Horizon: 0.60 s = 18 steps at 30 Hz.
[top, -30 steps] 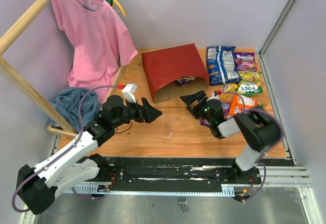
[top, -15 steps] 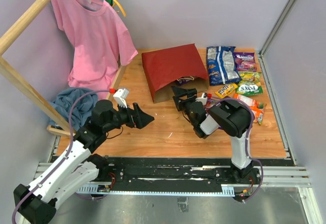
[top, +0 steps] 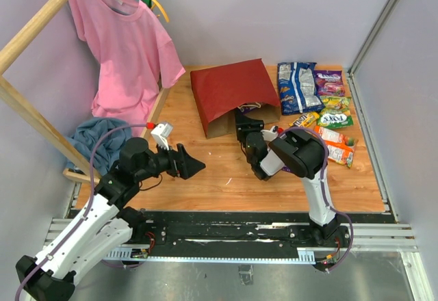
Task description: Take the snacks out of the paper bag
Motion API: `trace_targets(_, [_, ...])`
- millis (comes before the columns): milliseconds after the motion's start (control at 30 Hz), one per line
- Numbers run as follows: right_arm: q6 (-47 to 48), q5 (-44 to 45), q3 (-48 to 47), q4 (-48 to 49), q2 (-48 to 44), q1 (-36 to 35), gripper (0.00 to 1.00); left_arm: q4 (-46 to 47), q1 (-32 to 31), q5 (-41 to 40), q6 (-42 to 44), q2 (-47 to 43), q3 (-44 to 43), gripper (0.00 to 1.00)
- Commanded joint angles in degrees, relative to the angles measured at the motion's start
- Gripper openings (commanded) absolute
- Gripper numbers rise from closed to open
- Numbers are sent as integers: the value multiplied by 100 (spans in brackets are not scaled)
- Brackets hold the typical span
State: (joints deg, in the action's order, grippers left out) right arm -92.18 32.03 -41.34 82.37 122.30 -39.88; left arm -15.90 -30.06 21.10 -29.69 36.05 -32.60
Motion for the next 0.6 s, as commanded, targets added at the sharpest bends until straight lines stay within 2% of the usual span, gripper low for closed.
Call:
trace_targets(0, [29,375,-343,63,282,2,49,-53,36,204,95,-81,-54,93])
trace_targets(400, [22,738,-940,-412,368,108,51,-42,36,262,95,-109,-40,93])
trace_targets(567, [-254,851,-1232,-1033,457,141,50,-49,36,274,104,-88,-51,93])
